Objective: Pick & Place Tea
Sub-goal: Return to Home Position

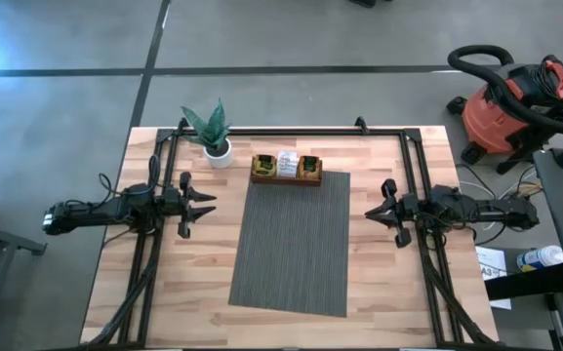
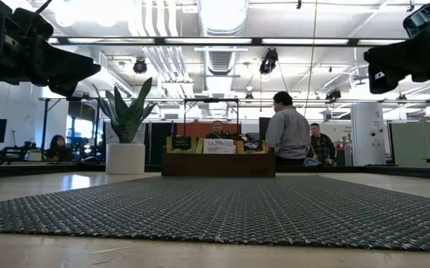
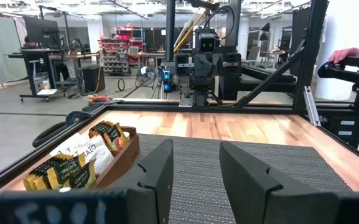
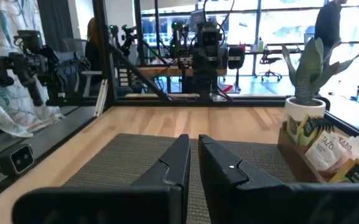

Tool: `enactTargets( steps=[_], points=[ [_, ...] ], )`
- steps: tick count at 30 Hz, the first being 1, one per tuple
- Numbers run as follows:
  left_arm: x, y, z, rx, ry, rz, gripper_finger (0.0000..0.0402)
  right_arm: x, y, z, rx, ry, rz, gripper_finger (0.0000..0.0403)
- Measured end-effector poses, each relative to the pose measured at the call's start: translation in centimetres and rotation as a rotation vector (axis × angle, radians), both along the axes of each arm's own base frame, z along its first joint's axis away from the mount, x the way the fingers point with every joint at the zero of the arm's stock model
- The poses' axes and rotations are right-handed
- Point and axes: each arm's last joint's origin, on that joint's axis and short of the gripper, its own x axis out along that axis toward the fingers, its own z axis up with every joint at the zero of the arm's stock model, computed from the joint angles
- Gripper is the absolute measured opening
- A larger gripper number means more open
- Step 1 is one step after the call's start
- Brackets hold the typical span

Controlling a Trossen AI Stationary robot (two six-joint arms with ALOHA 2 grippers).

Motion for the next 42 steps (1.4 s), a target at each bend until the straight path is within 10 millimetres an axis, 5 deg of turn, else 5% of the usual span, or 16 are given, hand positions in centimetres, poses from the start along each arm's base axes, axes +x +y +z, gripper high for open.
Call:
enactTargets(
  steps=[42],
  points=[
    [0.0,0.0,0.05,0.0,-0.005,0.001,0.0126,0.1,0.0,-0.12,-0.001,0.015,-0.001,0.0034]
  ],
)
